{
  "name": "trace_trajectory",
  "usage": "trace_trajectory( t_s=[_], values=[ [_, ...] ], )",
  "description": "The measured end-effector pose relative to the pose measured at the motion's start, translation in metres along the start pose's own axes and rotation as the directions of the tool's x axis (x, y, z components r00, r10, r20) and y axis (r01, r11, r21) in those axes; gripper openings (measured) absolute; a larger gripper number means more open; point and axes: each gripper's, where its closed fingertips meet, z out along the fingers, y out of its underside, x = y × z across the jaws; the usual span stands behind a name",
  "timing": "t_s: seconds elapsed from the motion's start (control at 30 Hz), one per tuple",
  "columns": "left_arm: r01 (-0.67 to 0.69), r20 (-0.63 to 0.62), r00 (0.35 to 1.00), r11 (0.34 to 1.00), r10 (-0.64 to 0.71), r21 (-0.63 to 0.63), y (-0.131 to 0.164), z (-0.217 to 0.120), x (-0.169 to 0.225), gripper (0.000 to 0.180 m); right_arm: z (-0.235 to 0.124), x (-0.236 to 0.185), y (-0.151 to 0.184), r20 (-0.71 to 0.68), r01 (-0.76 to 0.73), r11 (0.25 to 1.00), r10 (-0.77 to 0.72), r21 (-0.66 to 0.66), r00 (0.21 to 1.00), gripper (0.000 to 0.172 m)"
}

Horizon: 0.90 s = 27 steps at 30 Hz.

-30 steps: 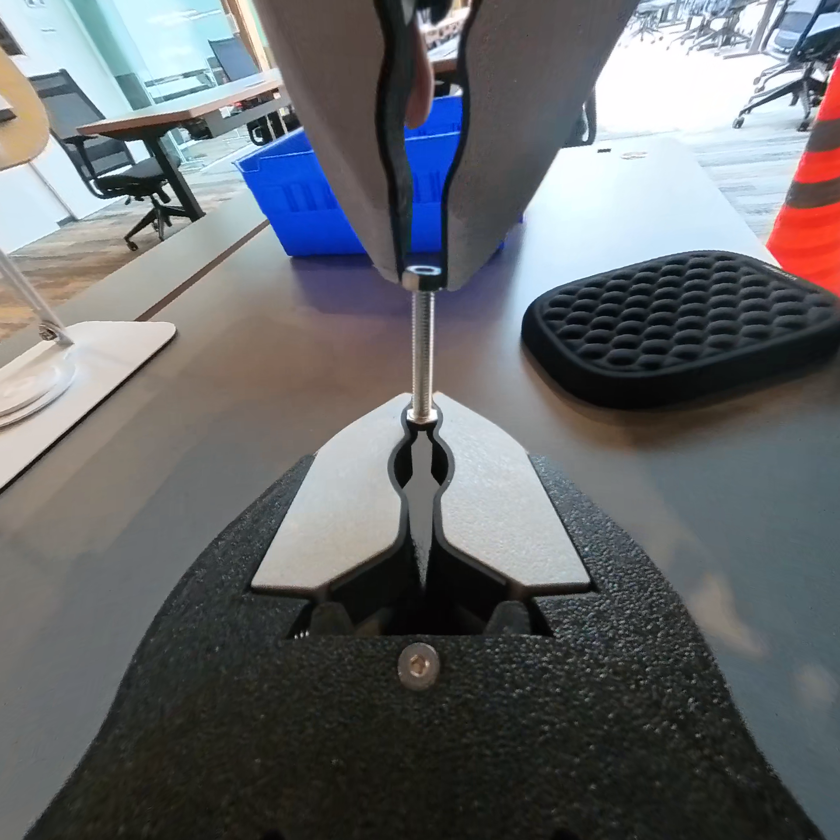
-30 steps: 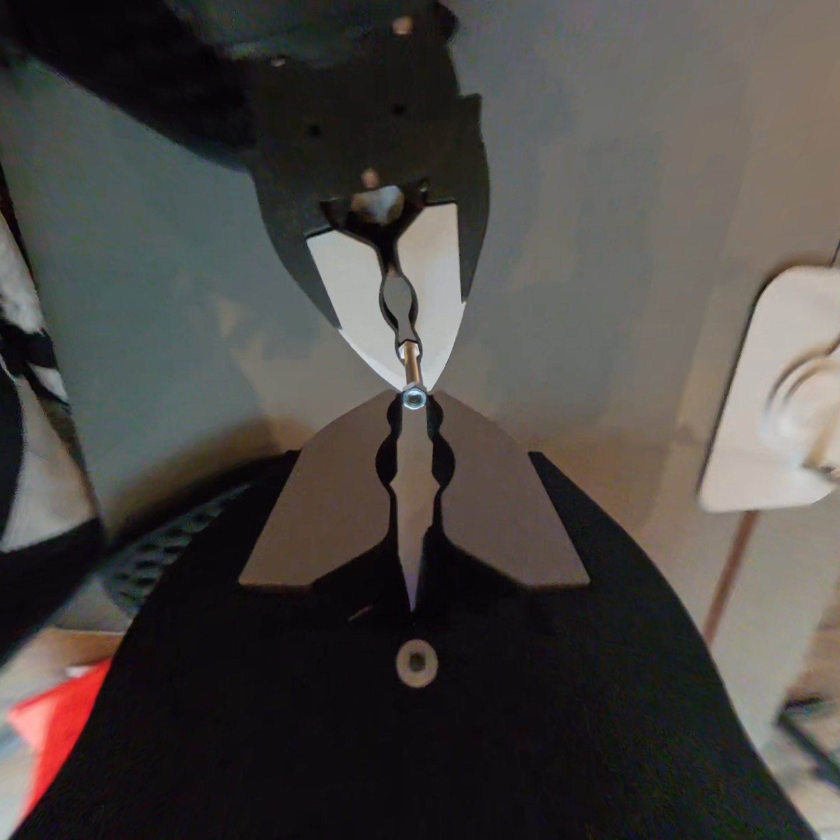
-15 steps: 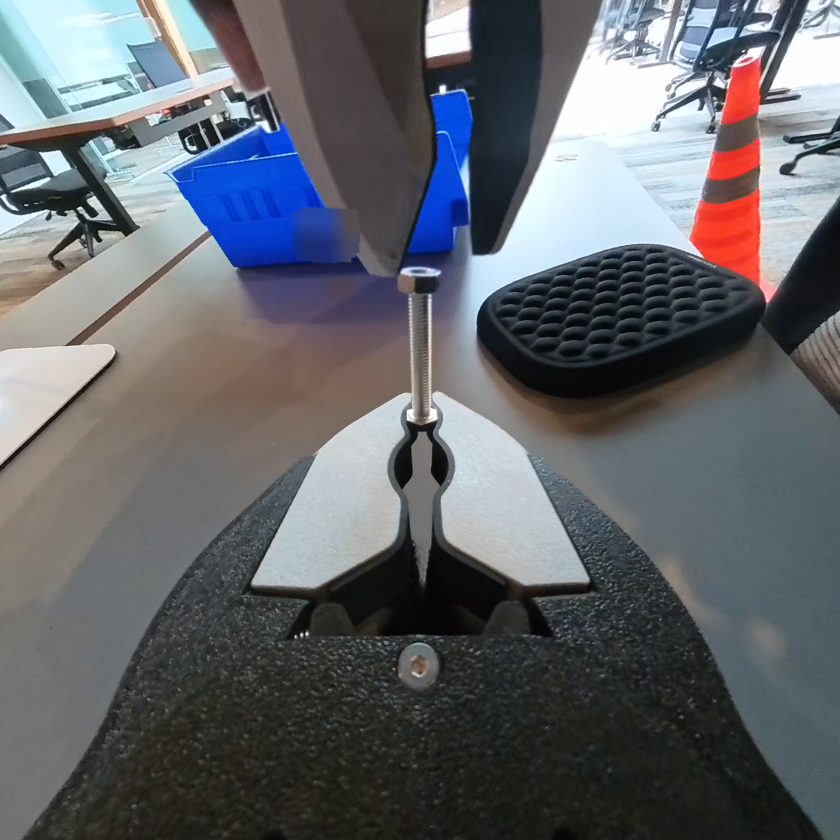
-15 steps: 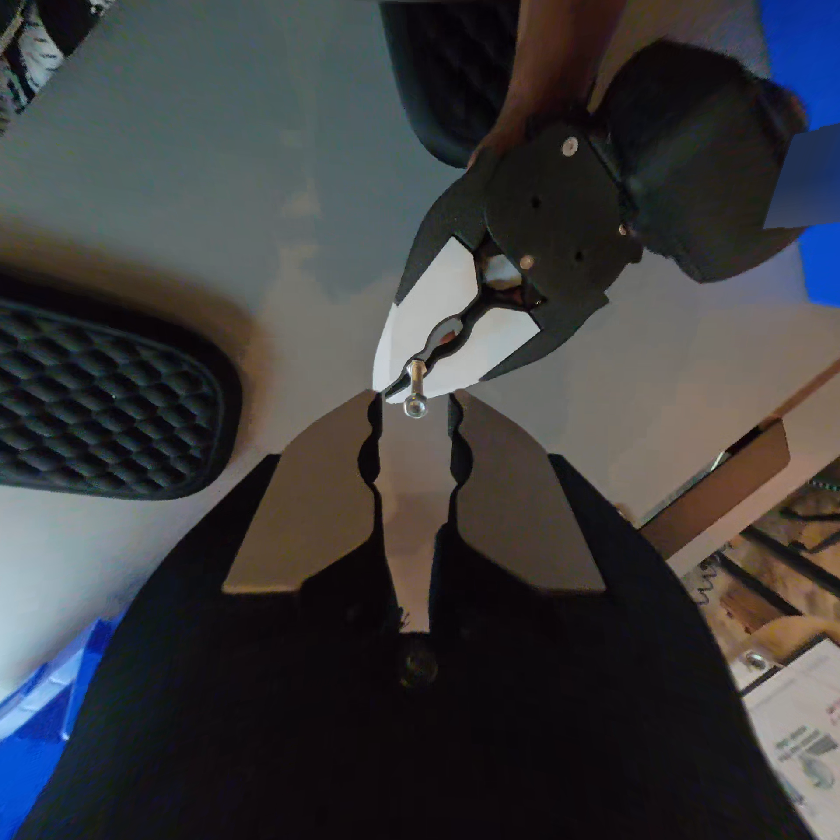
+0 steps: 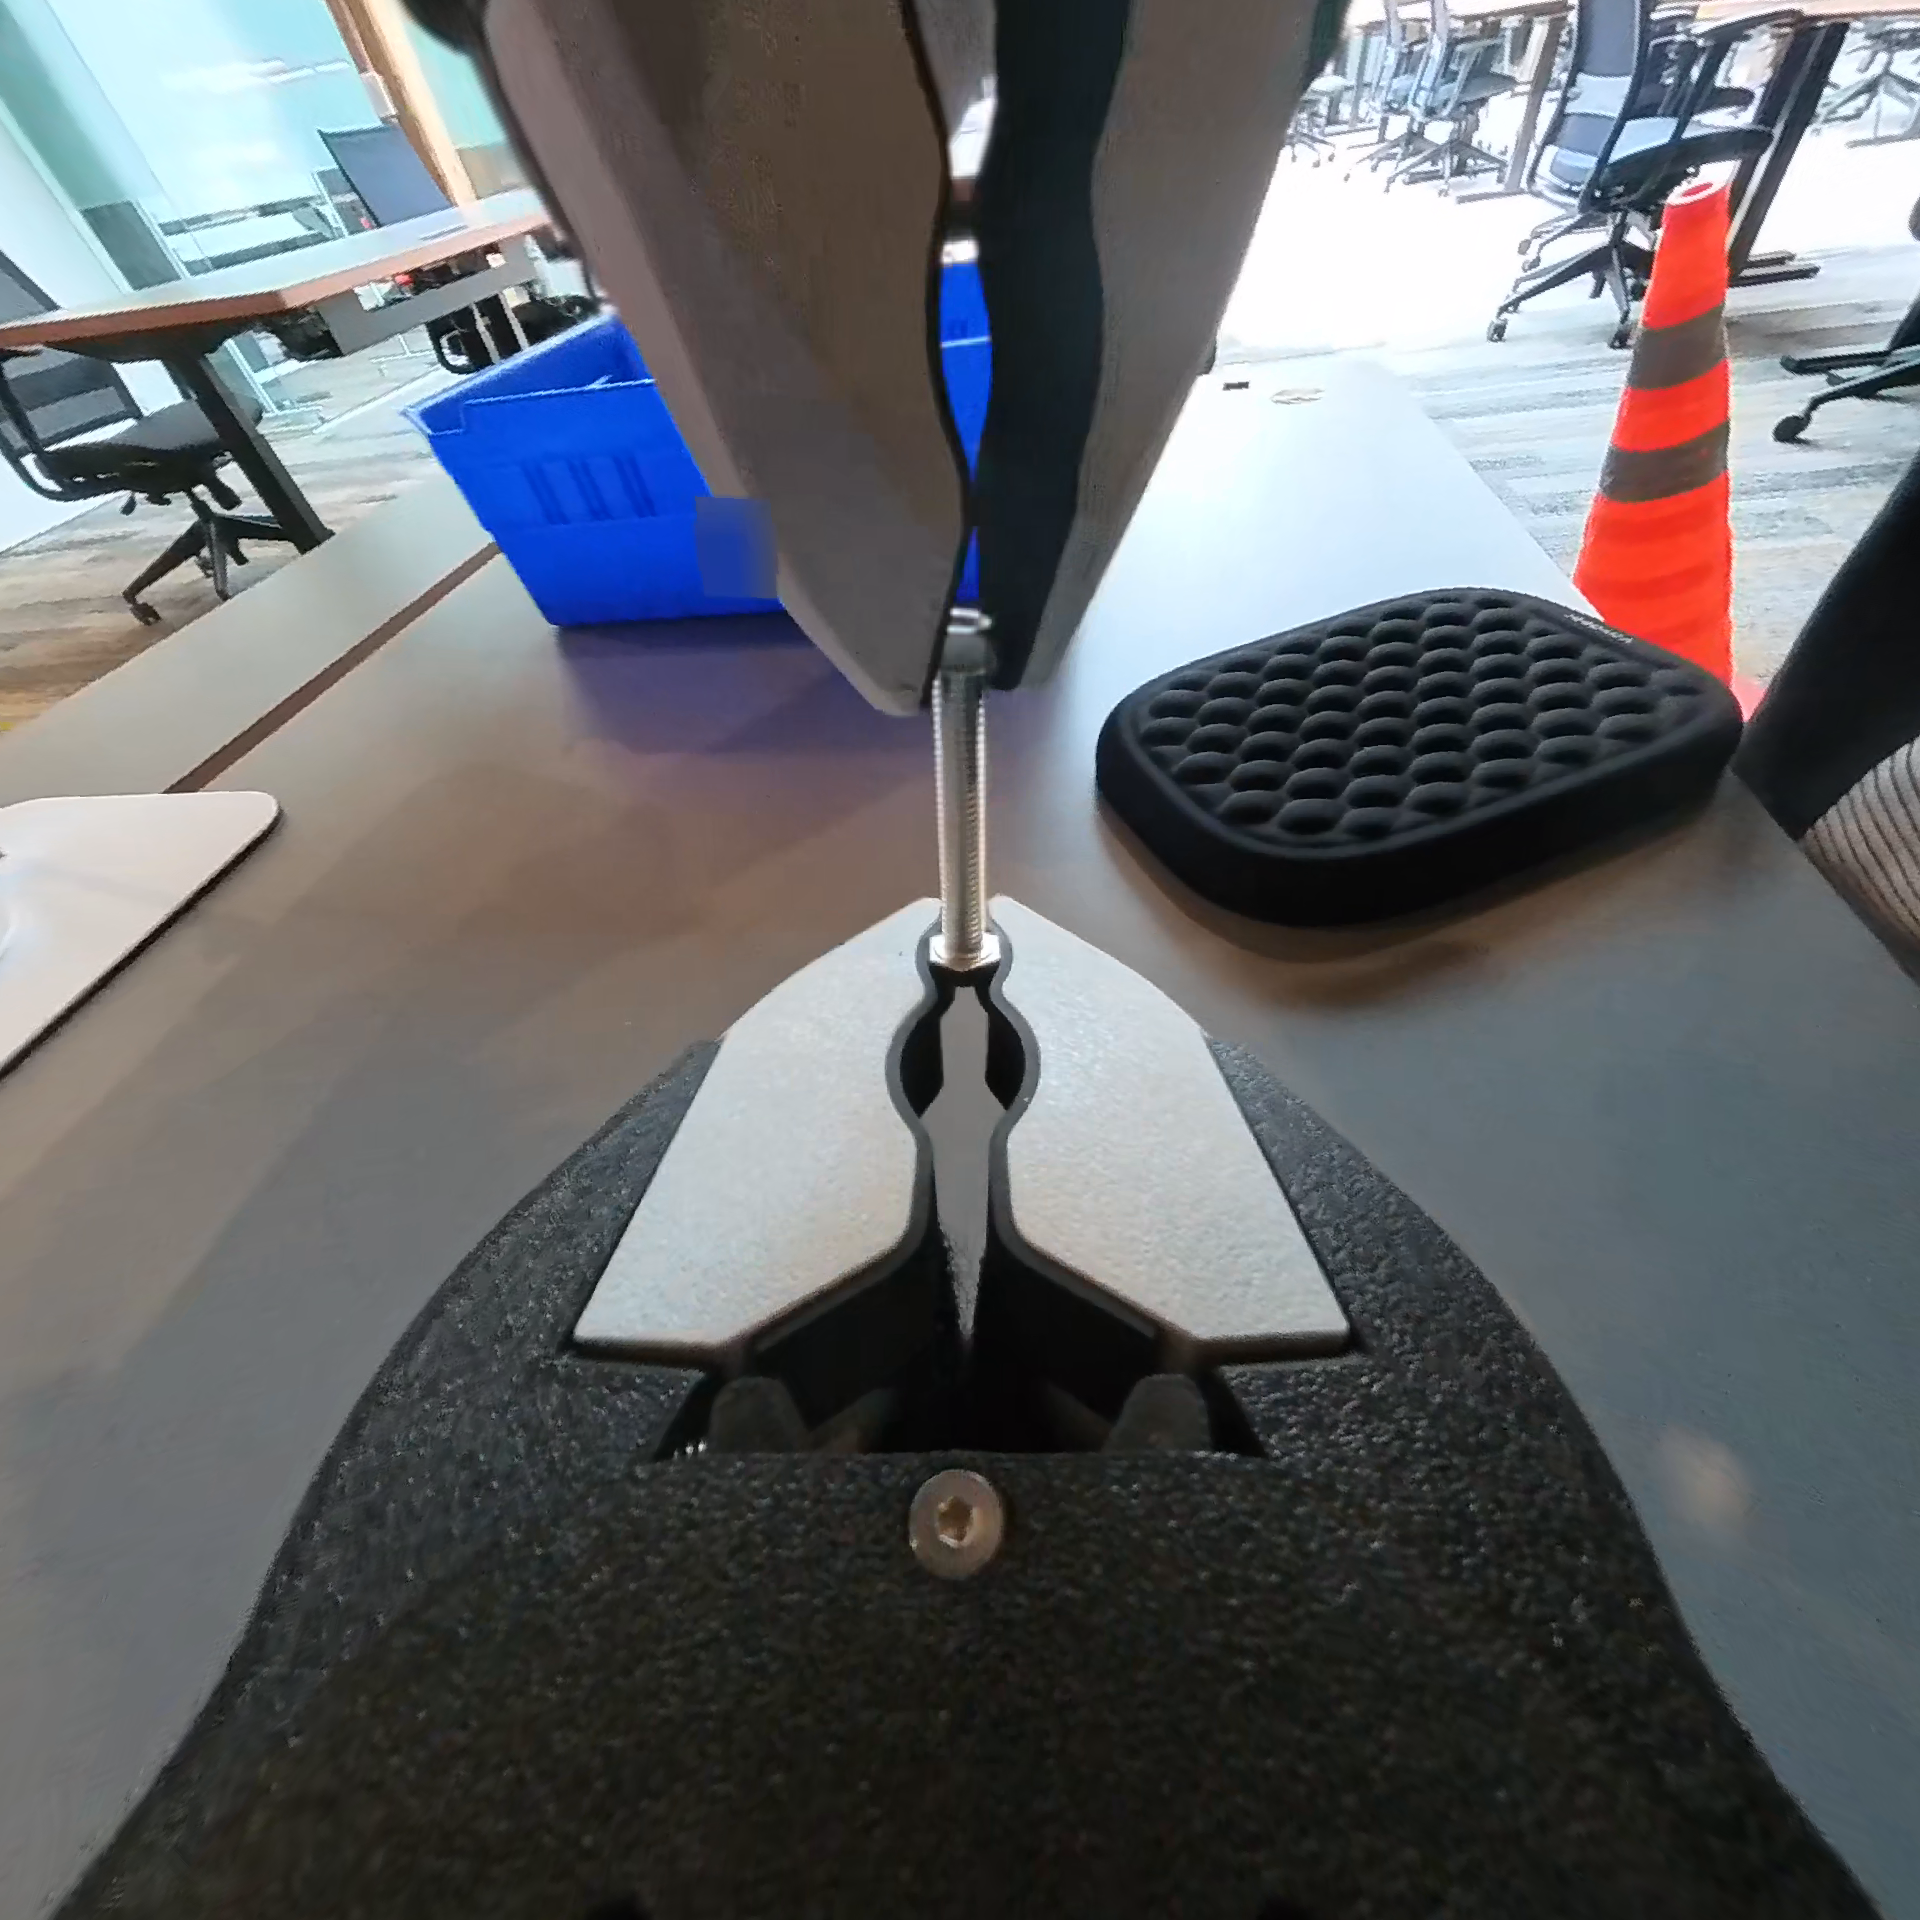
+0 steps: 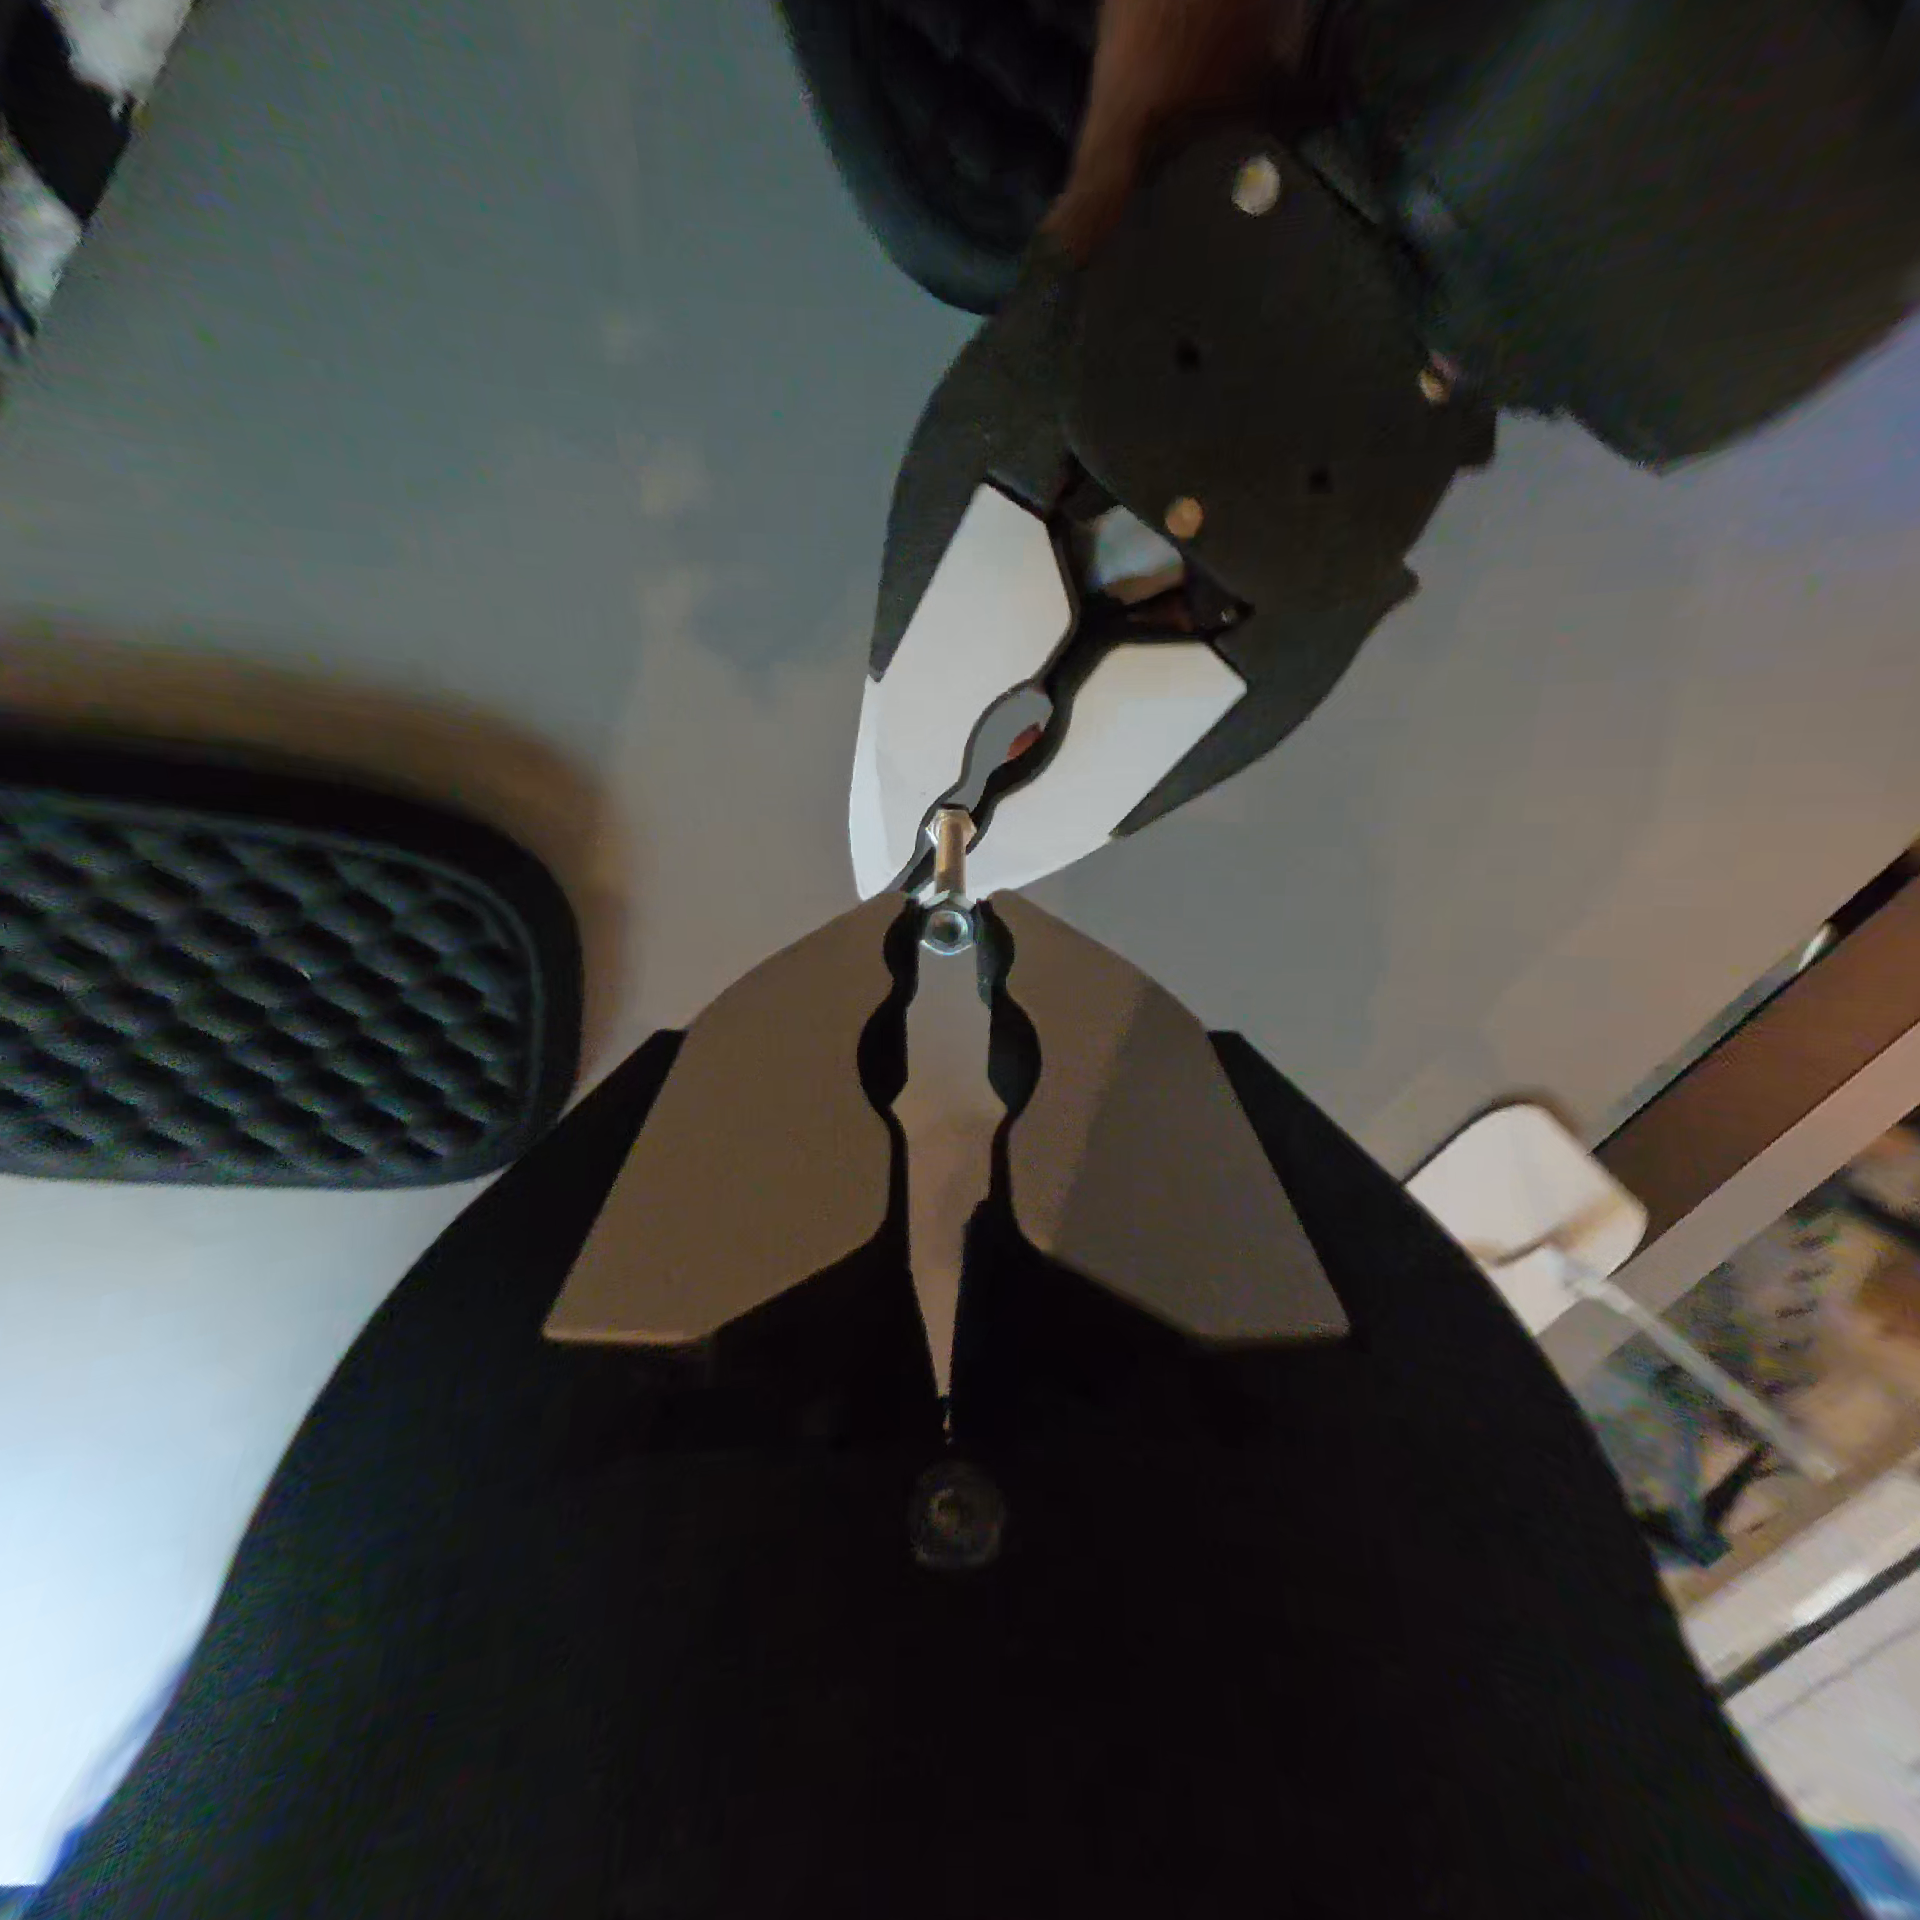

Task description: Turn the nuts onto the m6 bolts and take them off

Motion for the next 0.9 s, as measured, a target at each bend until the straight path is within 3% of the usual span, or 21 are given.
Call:
trace_trajectory(
  t_s=[0.13, 0.23, 0.33, 0.4, 0.47, 0.57, 0.7, 0.9],
  values=[
    [0.015, 0.050, 0.999, 1.000, -0.016, 0.008, -0.001, 0.000, -0.006, 0.003, -0.001, 0.002, 0.006, -0.042, -0.298, 0.954, 0.296, -0.045, 0.954, 0.010],
    [0.013, 0.082, 0.997, 1.000, -0.013, 0.002, 0.000, 0.000, -0.009, 0.002, 0.000, 0.002, 0.010, -0.055, -0.578, 0.814, 0.575, -0.055, 0.816, 0.010],
    [0.006, 0.081, 0.997, 1.000, -0.005, -0.006, 0.000, 0.001, -0.008, 0.003, 0.000, 0.000, 0.010, -0.040, -0.670, 0.742, 0.669, -0.029, 0.742, 0.010],
    [0.007, 0.076, 0.997, 1.000, -0.007, -0.005, 0.000, 0.000, -0.008, 0.002, 0.000, 0.001, 0.012, -0.061, -0.605, 0.796, 0.602, -0.034, 0.796, 0.024],
    [0.010, 0.069, 0.998, 1.000, -0.010, -0.002, 0.000, 0.000, -0.007, 0.002, -0.005, 0.004, 0.015, -0.090, -0.451, 0.891, 0.445, -0.055, 0.891, 0.037],
    [0.007, 0.059, 0.998, 1.000, -0.007, -0.001, 0.000, 0.000, -0.006, 0.002, -0.011, 0.002, 0.011, -0.088, -0.132, 0.989, 0.126, -0.066, 0.988, 0.038],
    [0.011, 0.044, 0.999, 1.000, -0.011, 0.002, 0.000, 0.000, -0.005, 0.002, -0.011, 0.000, 0.001, -0.069, 0.148, 0.988, -0.150, -0.036, 0.986, 0.029],
    [0.017, 0.030, 0.999, 1.000, -0.018, 0.011, -0.001, -0.001, -0.004, 0.002, -0.007, 0.002, 0.003, -0.017, 0.220, 0.975, -0.221, -0.034, 0.975, 0.026]
  ],
)
